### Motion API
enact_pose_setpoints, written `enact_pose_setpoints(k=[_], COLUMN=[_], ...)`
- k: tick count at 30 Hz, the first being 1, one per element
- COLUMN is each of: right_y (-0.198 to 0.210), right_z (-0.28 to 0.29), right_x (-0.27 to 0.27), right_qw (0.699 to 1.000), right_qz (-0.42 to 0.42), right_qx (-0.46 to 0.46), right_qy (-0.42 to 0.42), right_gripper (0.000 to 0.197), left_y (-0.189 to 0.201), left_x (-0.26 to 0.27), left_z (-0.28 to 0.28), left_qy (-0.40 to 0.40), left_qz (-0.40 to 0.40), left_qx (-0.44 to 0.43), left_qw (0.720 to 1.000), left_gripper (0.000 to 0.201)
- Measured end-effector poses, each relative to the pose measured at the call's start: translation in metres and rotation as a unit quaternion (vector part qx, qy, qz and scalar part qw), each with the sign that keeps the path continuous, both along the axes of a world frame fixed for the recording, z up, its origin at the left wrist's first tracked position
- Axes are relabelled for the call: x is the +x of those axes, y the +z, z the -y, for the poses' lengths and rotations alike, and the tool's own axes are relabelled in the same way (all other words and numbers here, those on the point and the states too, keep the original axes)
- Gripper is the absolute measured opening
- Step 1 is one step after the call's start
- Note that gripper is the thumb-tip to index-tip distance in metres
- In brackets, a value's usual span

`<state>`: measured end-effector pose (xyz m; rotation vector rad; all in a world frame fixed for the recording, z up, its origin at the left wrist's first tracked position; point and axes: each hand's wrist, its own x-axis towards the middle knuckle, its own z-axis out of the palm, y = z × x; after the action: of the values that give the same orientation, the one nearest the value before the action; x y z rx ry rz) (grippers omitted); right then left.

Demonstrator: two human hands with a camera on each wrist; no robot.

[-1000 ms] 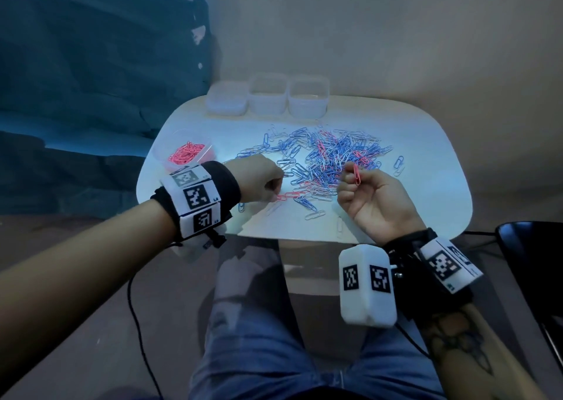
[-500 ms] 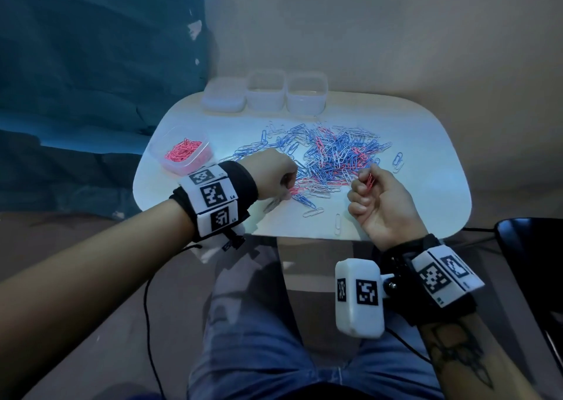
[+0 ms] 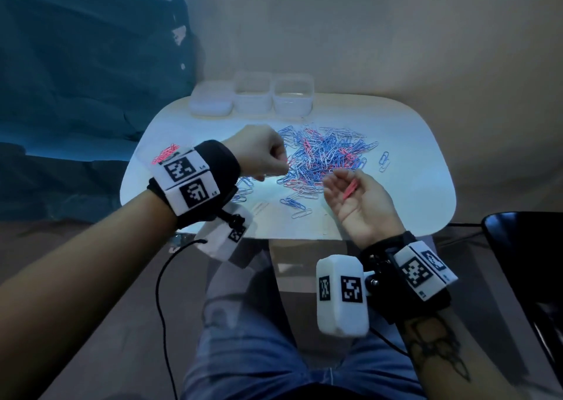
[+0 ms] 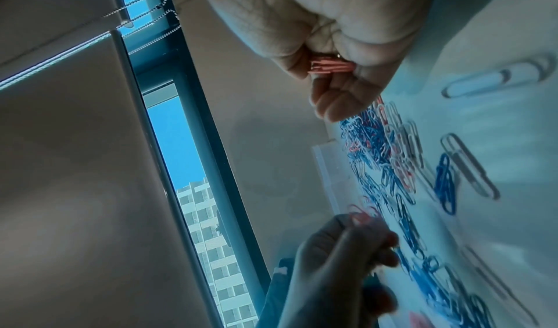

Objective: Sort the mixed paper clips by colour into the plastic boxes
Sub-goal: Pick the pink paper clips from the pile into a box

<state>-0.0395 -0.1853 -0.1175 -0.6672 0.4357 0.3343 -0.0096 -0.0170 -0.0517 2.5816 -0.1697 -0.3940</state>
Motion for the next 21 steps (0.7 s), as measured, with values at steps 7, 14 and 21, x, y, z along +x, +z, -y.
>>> enact_pose_setpoints(k=[7,14,21], right_y=[0.005,0.003,0.003], right_z=[-0.003,0.044,0.078], right_x=[-0.003,0.004,0.006], right_qw=[0.994,0.995,0.992], right_qz=[-0.021,-0.030,-0.026], right_qx=[0.110,0.082,0.065], right_qy=[0.019,-0.051,-0.107], right_gripper=[0.041,0.041,0.037], left_y=[-0.001,-0.005,-0.039], left_x=[0.002,0.025,0.026], left_z=[0.061,0.068,0.037], left_qy=[-0.110,-0.134,-0.156], left_qz=[0.049,0.040,-0.073], left_qx=[0.027,0.120,0.285], left_qw=[0.992,0.983,0.943], left_gripper=[0.016,0.055,0.075])
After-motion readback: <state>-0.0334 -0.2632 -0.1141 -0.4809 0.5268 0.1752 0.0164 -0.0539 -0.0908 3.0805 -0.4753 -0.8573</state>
